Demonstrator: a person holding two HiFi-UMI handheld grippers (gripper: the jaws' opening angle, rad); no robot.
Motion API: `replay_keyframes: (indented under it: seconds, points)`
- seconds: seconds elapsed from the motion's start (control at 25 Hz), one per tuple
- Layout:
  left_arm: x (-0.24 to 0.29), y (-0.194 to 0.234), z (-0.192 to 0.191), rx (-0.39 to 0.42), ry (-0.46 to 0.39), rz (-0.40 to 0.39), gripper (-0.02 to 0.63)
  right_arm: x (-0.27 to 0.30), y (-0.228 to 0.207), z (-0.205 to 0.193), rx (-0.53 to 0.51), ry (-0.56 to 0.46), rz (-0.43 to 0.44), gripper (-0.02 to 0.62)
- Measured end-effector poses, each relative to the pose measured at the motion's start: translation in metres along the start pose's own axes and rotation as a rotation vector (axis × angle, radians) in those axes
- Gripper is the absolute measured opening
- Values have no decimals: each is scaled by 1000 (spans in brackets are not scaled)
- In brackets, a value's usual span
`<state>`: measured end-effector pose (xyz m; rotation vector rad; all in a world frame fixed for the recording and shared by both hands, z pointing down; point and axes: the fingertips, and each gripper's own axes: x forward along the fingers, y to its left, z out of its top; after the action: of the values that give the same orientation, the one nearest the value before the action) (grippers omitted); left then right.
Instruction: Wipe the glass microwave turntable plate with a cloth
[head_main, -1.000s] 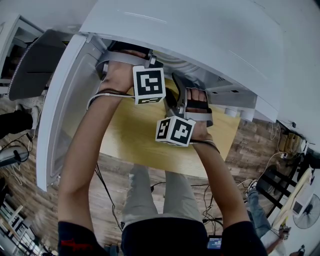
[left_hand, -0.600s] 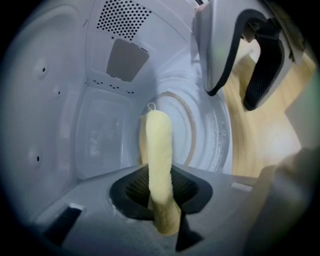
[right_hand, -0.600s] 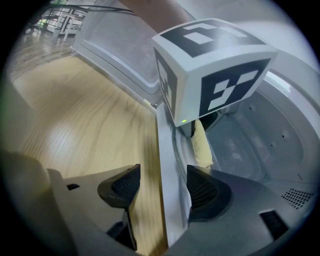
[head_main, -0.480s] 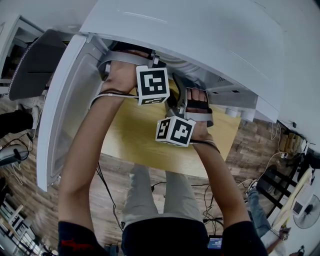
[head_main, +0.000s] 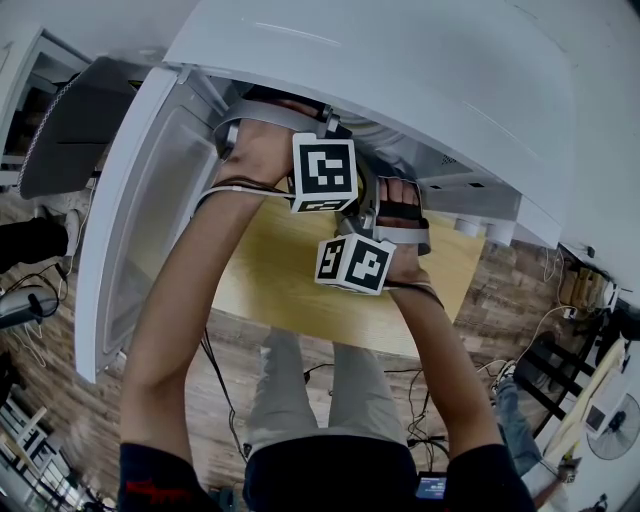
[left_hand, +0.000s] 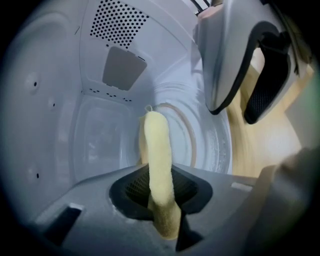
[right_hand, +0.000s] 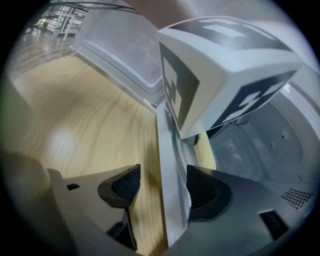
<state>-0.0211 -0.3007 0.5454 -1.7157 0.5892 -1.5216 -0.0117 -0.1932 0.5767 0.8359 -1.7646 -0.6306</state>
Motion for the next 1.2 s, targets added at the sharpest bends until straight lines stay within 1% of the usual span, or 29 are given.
replay_keyframes:
  seconds: [0.24,0.52,0.92,1.2]
  points:
    - [0,1,6,20,-9,-5,74,0,0,0,-2,-2,0,272]
    - [-2,-2,27,78,-75,-16,75,0,0,1,-4,-1,-1,272]
    - [-4,-1,36,109,-154,3,75,0,0,0,-10,-2,-3,271]
    - [-3,-1,36,114,-164,12,74,0,0,1,-12,-2,-4,270]
